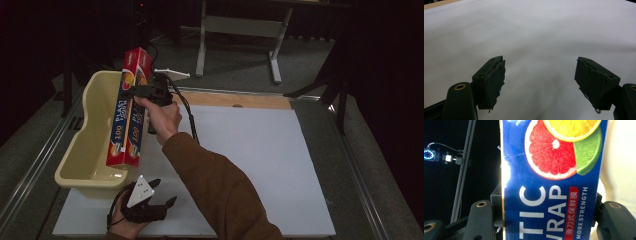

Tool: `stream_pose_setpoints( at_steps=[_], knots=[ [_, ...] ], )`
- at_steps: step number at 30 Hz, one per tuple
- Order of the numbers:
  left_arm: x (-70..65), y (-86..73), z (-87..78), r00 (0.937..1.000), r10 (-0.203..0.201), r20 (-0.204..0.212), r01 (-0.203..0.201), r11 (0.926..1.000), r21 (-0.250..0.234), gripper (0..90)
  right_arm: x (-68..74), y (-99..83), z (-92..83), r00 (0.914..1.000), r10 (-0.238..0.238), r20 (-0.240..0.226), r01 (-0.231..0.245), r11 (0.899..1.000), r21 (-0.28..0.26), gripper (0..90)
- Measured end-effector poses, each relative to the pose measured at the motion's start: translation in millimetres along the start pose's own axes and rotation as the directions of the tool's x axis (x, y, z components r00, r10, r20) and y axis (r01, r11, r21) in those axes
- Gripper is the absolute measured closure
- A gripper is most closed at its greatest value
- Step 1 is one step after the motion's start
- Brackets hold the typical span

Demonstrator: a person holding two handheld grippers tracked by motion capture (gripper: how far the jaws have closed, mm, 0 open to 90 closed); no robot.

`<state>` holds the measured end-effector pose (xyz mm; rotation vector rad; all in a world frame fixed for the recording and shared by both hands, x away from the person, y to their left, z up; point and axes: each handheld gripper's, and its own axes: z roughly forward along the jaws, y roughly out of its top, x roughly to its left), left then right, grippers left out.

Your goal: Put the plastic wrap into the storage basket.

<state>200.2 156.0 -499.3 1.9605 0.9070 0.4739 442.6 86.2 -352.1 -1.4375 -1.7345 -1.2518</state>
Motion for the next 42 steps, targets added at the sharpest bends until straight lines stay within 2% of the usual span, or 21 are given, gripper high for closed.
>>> stream_pose_setpoints(
  at_steps=[2, 5, 6, 7, 14, 17, 23, 28, 31, 42],
  knots=[
    [0.7, -0.1, -0.2, 1.0000, -0.004, -0.001, 0.004, 1.0000, -0.004, 24.4, 1.1, -0.6, 3.8, 1.0000, 0.005, -0.006, -0.005, 1.000, -0.009, 39.6],
    [1.6, 0.0, -0.4, 1.0000, -0.005, -0.004, 0.005, 1.0000, -0.007, 24.4, -1.0, -2.5, 12.5, 0.9989, 0.043, -0.017, -0.043, 0.999, -0.010, 39.6],
    [1.6, 0.0, -0.4, 1.0000, -0.005, -0.004, 0.005, 1.0000, -0.007, 24.4, -1.0, -2.5, 12.5, 0.9989, 0.043, -0.017, -0.043, 0.999, -0.010, 39.6],
    [1.6, 0.2, -0.6, 1.0000, -0.004, -0.003, 0.004, 1.0000, -0.008, 24.4, -2.4, -5.4, 19.5, 0.9979, 0.064, -0.015, -0.064, 0.998, -0.003, 39.6],
    [2.4, 0.0, -1.8, 0.9999, -0.010, -0.002, 0.010, 0.9999, -0.012, 24.2, -3.4, -13.4, 33.9, 0.9983, 0.059, 0.001, -0.059, 0.998, 0.003, 39.6],
    [3.6, 0.1, -2.4, 0.9998, -0.017, -0.005, 0.017, 0.9997, -0.016, 24.2, -5.3, -17.6, 41.1, 0.9978, 0.062, 0.024, -0.062, 0.998, 0.005, 39.6],
    [5.1, 0.3, -2.7, 0.9999, -0.011, -0.008, 0.011, 0.9999, -0.013, 24.2, -9.7, -22.5, 47.1, 0.9959, 0.078, 0.044, -0.079, 0.997, 0.014, 39.5],
    [7.0, 0.8, -4.2, 0.9999, -0.014, -0.010, 0.014, 0.9998, -0.016, 24.2, -12.6, -24.4, 48.1, 0.9953, 0.090, 0.036, -0.091, 0.996, 0.016, 39.3],
    [8.1, 0.9, -4.7, 0.9998, -0.019, -0.008, 0.019, 0.9997, -0.016, 24.3, -16.4, -24.7, 48.8, 0.9919, 0.119, 0.043, -0.120, 0.993, 0.012, 39.2],
    [7.5, 1.4, -4.7, 0.9998, -0.018, -0.009, 0.018, 0.9997, -0.015, 24.3, -18.3, -28.2, 52.6, 0.9907, 0.126, 0.050, -0.127, 0.992, 0.003, 38.7]
  ],
)
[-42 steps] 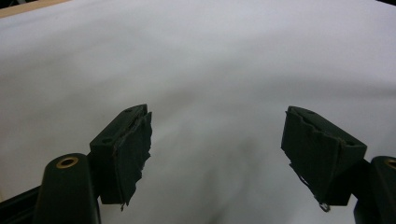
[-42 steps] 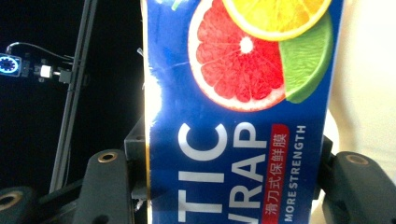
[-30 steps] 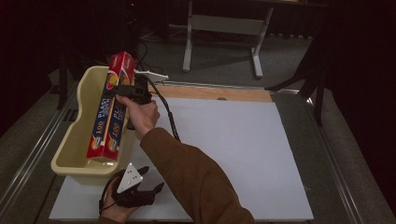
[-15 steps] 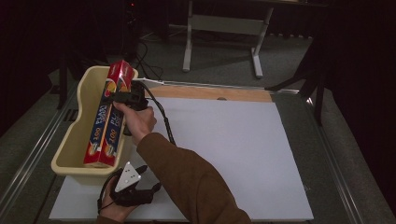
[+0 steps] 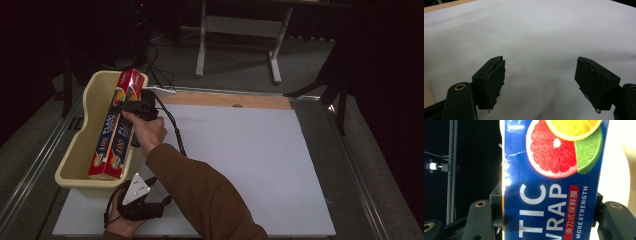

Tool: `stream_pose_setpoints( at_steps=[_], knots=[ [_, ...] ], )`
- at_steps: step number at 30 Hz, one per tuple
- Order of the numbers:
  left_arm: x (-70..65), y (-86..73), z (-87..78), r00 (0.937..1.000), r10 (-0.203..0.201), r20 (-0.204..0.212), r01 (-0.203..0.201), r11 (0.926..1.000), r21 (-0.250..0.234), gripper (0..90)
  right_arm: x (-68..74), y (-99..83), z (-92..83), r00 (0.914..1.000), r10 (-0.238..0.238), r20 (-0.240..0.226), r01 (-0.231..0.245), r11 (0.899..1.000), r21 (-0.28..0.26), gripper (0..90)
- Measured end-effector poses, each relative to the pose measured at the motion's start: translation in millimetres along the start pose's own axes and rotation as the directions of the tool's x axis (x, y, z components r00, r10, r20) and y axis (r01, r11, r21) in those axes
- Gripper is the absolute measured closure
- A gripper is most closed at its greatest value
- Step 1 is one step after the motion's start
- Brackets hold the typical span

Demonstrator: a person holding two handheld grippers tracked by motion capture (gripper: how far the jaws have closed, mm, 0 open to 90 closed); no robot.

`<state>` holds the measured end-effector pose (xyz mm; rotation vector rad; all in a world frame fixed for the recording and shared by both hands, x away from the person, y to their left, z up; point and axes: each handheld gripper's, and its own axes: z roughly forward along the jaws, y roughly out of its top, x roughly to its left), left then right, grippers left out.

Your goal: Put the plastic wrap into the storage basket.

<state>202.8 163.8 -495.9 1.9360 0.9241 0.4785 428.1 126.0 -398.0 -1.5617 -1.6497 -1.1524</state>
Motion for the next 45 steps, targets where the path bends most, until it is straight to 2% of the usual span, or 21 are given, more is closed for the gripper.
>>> stream_pose_setpoints(
  at_steps=[10, 23, 25, 28, 32, 38, 41, 43, 45],
  knots=[
    [0.0, 0.1, 0.1, 1.0000, 0.000, -0.004, 0.000, 1.0000, 0.000, 24.4, -0.9, -1.1, 2.6, 0.9998, -0.001, 0.018, 0.002, 1.000, -0.007, 38.3],
    [0.3, -0.3, -0.1, 1.0000, -0.004, -0.004, 0.004, 1.0000, 0.002, 24.5, -4.3, 0.2, 10.4, 0.9988, 0.046, 0.020, -0.045, 0.999, -0.022, 38.5],
    [0.1, -0.5, -0.1, 1.0000, -0.005, -0.003, 0.005, 1.0000, 0.001, 24.6, -4.1, -0.1, 10.9, 0.9988, 0.043, 0.022, -0.043, 0.999, -0.023, 38.4],
    [-0.4, -0.7, 0.3, 1.0000, -0.002, -0.005, 0.002, 1.0000, 0.004, 25.0, -8.5, -1.2, 15.8, 0.9975, 0.018, 0.068, -0.018, 1.000, -0.003, 37.7],
    [-0.3, -0.5, 0.3, 1.0000, -0.002, -0.007, 0.002, 1.0000, 0.004, 25.0, -10.3, 0.2, 16.3, 0.9975, 0.032, 0.063, -0.033, 0.999, 0.015, 35.7],
    [-0.7, -0.5, 0.8, 0.9999, -0.002, -0.010, 0.002, 1.0000, 0.007, 25.6, -8.5, 1.4, 12.4, 0.9930, 0.009, 0.117, -0.013, 0.999, 0.036, 31.8],
    [-0.8, -0.4, 0.8, 0.9999, -0.002, -0.010, 0.002, 1.0000, 0.006, 25.6, -7.2, 2.1, 7.3, 0.9957, 0.018, 0.091, -0.020, 1.000, 0.021, 31.2],
    [-1.0, -0.6, 0.8, 1.0000, -0.004, -0.008, 0.004, 1.0000, 0.007, 25.6, -4.2, 3.7, 2.4, 0.9956, 0.002, 0.093, -0.003, 1.000, 0.007, 32.0],
    [-1.0, -0.6, 1.0, 0.9999, -0.003, -0.011, 0.003, 1.0000, 0.009, 25.6, -3.3, 4.8, -1.5, 0.9949, -0.010, 0.101, 0.008, 1.000, 0.020, 33.5]
  ],
)
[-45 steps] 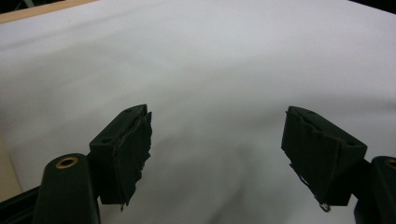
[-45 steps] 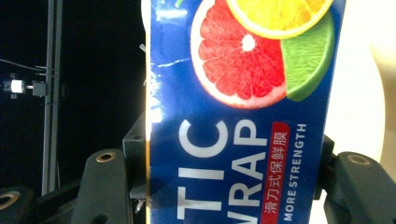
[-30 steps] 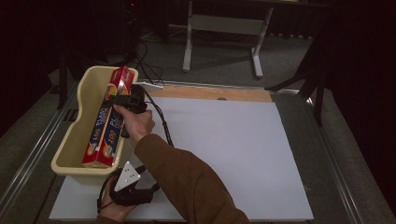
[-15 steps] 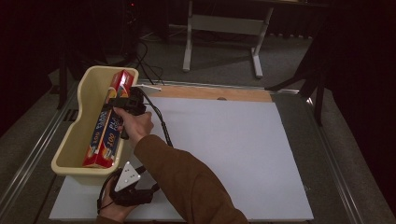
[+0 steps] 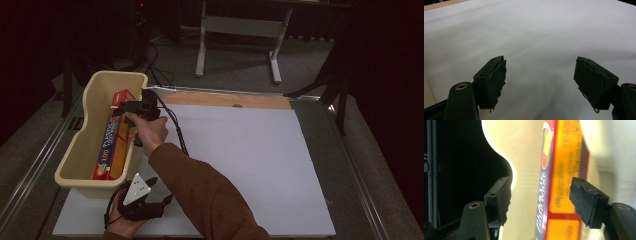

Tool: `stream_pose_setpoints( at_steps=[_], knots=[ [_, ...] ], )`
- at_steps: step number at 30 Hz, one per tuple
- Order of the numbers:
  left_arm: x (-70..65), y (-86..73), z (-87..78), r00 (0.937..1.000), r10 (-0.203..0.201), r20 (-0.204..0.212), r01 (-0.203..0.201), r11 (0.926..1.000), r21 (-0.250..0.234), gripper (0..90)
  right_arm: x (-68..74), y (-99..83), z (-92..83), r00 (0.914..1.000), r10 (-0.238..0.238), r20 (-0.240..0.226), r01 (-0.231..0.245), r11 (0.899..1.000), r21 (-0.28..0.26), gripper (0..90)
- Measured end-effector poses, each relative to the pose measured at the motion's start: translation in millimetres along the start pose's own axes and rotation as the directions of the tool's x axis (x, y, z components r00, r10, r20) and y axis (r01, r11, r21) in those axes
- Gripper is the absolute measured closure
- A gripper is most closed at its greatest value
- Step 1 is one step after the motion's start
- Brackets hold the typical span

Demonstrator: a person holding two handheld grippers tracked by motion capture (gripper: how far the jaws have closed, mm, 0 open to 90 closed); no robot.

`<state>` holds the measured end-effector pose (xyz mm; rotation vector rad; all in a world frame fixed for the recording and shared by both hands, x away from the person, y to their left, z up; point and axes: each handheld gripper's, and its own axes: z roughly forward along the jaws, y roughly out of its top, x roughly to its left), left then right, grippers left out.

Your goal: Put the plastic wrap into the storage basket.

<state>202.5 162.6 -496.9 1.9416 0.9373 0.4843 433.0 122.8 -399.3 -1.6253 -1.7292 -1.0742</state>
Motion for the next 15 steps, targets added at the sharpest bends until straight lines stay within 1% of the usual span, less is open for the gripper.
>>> stream_pose_setpoints(
  at_steps=[1, 2, 5, 7, 9, 11, 12, 13, 14, 15],
  knots=[
    [-0.1, -0.1, 0.3, 1.0000, -0.002, 0.003, 0.002, 1.0000, 0.000, 25.6, -0.4, 0.6, -2.1, 0.9999, -0.008, 0.006, 0.008, 1.000, 0.007, 34.2],
    [-0.3, -0.1, 0.5, 1.0000, 0.000, 0.003, 0.000, 1.0000, 0.000, 25.6, -1.1, 1.1, -4.3, 0.9992, -0.035, 0.021, 0.035, 0.999, 0.012, 35.1],
    [-0.5, 0.0, 1.1, 1.0000, 0.002, 0.004, -0.002, 1.0000, 0.004, 25.6, -2.3, 1.2, -10.6, 0.9951, -0.087, 0.047, 0.086, 0.996, 0.028, 35.9],
    [-0.4, 0.1, 1.6, 1.0000, 0.004, 0.003, -0.004, 1.0000, 0.007, 25.6, -3.5, 1.4, -15.7, 0.9924, -0.114, 0.046, 0.113, 0.993, 0.033, 34.8],
    [-0.4, 0.2, 2.2, 1.0000, 0.005, 0.001, -0.005, 1.0000, 0.006, 25.6, -4.6, 1.4, -20.7, 0.9907, -0.131, 0.036, 0.130, 0.991, 0.034, 33.7],
    [-0.5, 0.2, 2.9, 1.0000, 0.008, 0.002, -0.008, 0.9999, 0.011, 25.6, -5.8, 0.7, -27.1, 0.9836, -0.174, 0.047, 0.173, 0.985, 0.028, 34.2],
    [-0.8, 0.3, 3.3, 1.0000, 0.009, 0.003, -0.009, 0.9999, 0.013, 25.6, -6.9, -0.6, -31.4, 0.9700, -0.232, 0.073, 0.231, 0.973, 0.018, 35.2],
    [-1.3, 0.3, 3.9, 0.9999, 0.010, 0.005, -0.010, 0.9999, 0.013, 25.6, -7.5, -1.8, -34.3, 0.9540, -0.286, 0.091, 0.286, 0.958, 0.015, 35.6],
    [-1.5, 0.4, 4.1, 0.9999, 0.012, 0.005, -0.012, 0.9998, 0.015, 25.6, -8.5, -2.6, -36.9, 0.9355, -0.339, 0.101, 0.338, 0.941, 0.020, 34.2],
    [-1.8, 0.5, 4.4, 0.9999, 0.013, 0.005, -0.013, 0.9998, 0.016, 25.6, -9.4, -3.8, -39.1, 0.9194, -0.376, 0.115, 0.377, 0.926, 0.018, 32.7]
  ],
)
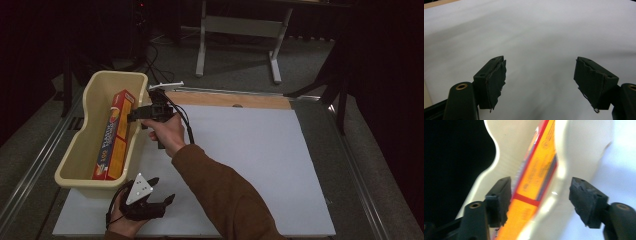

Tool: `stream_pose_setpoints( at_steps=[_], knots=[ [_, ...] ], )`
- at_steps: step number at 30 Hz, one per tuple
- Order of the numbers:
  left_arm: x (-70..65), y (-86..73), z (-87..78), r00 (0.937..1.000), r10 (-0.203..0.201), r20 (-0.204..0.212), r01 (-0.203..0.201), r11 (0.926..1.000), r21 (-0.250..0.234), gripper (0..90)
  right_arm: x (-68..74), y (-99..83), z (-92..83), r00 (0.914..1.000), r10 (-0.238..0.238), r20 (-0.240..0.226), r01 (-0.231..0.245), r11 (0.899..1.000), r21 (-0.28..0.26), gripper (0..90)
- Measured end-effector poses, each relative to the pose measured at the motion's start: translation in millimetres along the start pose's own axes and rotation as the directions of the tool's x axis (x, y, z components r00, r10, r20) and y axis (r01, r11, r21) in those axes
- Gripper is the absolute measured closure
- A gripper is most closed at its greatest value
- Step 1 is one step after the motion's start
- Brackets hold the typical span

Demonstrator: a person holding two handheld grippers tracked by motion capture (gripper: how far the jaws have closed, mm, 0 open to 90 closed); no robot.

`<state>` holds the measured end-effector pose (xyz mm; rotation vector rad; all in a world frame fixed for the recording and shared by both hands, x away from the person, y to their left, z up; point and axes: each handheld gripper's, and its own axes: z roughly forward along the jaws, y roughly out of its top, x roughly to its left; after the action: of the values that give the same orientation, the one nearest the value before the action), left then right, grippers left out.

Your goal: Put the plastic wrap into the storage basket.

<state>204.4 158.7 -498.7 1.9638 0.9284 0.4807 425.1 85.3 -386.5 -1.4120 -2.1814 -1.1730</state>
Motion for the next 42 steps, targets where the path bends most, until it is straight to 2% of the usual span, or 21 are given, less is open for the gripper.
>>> stream_pose_setpoints(
  at_steps=[2, 5, 6, 7, 10, 12, 14, 17, 21, 25, 26, 28, 29, 32, 33, 34, 35, 36, 38, 42],
  knots=[
    [-0.2, 0.3, 0.3, 1.0000, -0.002, -0.001, 0.002, 1.0000, -0.002, 25.6, -1.8, -3.9, -6.1, 0.9955, -0.092, 0.020, 0.093, 0.995, -0.031, 31.3],
    [-0.5, 0.8, 0.9, 1.0000, 0.001, -0.003, -0.001, 1.0000, 0.000, 25.4, -4.7, -7.7, -14.9, 0.9870, -0.161, 0.007, 0.161, 0.986, -0.047, 23.4],
    [-0.6, 0.8, 1.1, 1.0000, 0.002, -0.004, -0.002, 1.0000, 0.001, 25.4, -4.5, -9.4, -17.7, 0.9818, -0.190, 0.003, 0.190, 0.981, -0.037, 19.9],
    [-0.6, 0.9, 1.3, 1.0000, 0.003, -0.004, -0.003, 1.0000, 0.002, 25.4, -3.5, -12.6, -21.3, 0.9697, -0.244, 0.003, 0.244, 0.970, -0.016, 16.5],
    [-0.3, 1.0, 1.8, 1.0000, 0.002, -0.006, -0.002, 1.0000, 0.006, 25.3, -2.1, -23.0, -33.5, 0.9420, -0.335, 0.025, 0.335, 0.942, -0.019, 14.0],
    [-0.4, 1.0, 1.5, 1.0000, 0.003, -0.006, -0.003, 1.0000, 0.005, 25.2, -3.9, -28.5, -42.6, 0.9349, -0.354, 0.019, 0.355, 0.934, -0.033, 13.9],
    [-0.7, 0.9, 1.3, 1.0000, 0.001, -0.006, -0.001, 1.0000, 0.000, 25.3, -7.1, -34.5, -52.5, 0.9240, -0.381, 0.026, 0.382, 0.923, -0.040, 13.4],
    [-0.6, 0.7, 1.0, 1.0000, 0.000, -0.008, 0.000, 1.0000, -0.001, 25.1, -14.3, -44.9, -65.9, 0.9033, -0.417, 0.101, 0.423, 0.905, -0.046, 13.7],
    [-0.6, 1.0, 0.0, 0.9999, 0.001, -0.013, -0.001, 1.0000, -0.004, 25.0, -28.7, -58.7, -87.0, 0.8757, -0.459, 0.150, 0.471, 0.880, -0.057, 13.7],
    [-0.7, 0.9, -0.2, 0.9998, 0.003, -0.017, -0.003, 1.0000, -0.001, 25.0, -47.8, -71.3, -111.8, 0.8478, -0.491, 0.201, 0.516, 0.851, -0.096, 14.7],
    [-0.8, 0.9, -0.2, 0.9999, 0.001, -0.017, -0.001, 1.0000, -0.001, 24.9, -53.0, -74.4, -117.7, 0.8458, -0.494, 0.201, 0.520, 0.848, -0.103, 15.3],
    [-0.9, 0.8, -0.2, 0.9998, -0.001, -0.019, 0.001, 1.0000, -0.003, 24.9, -62.5, -80.3, -127.4, 0.8347, -0.514, 0.199, 0.538, 0.838, -0.095, 16.4],
    [-1.0, 0.8, -0.2, 0.9998, -0.002, -0.019, 0.002, 1.0000, -0.004, 24.8, -69.1, -85.4, -134.2, 0.8240, -0.530, 0.200, 0.553, 0.829, -0.083, 16.5],
    [-1.4, 0.7, 0.6, 0.9998, -0.007, -0.021, 0.007, 1.0000, -0.006, 24.7, -84.7, -98.4, -147.7, 0.8021, -0.554, 0.222, 0.581, 0.811, -0.073, 17.1],
    [-1.4, 0.7, 0.6, 0.9998, -0.007, -0.021, 0.007, 1.0000, -0.006, 24.7, -84.7, -98.4, -147.7, 0.8021, -0.554, 0.222, 0.581, 0.811, -0.073, 17.1],
    [-1.3, 0.8, 0.6, 0.9997, -0.006, -0.024, 0.006, 1.0000, -0.006, 24.7, -90.6, -103.3, -151.9, 0.7949, -0.560, 0.233, 0.589, 0.805, -0.072, 17.1],
    [-1.1, 0.8, 0.6, 0.9997, -0.006, -0.026, 0.006, 1.0000, -0.007, 24.4, -103.3, -114.2, -160.9, 0.7818, -0.569, 0.255, 0.601, 0.797, -0.065, 17.1],
    [-0.9, 0.8, 0.5, 0.9996, -0.005, -0.029, 0.005, 0.9999, -0.009, 24.4, -108.5, -119.3, -164.6, 0.7721, -0.576, 0.269, 0.611, 0.789, -0.065, 17.1],
    [-0.1, 0.9, 0.1, 0.9994, -0.006, -0.035, 0.005, 0.9999, -0.009, 24.0, -118.3, -131.0, -171.4, 0.7701, -0.571, 0.285, 0.613, 0.785, -0.085, 16.8],
    [0.2, 1.1, -0.3, 0.9992, -0.005, -0.039, 0.005, 0.9999, -0.013, 24.0, -138.9, -160.2, -181.1, 0.7815, -0.539, 0.314, 0.599, 0.789, -0.135, 16.2]
  ],
)
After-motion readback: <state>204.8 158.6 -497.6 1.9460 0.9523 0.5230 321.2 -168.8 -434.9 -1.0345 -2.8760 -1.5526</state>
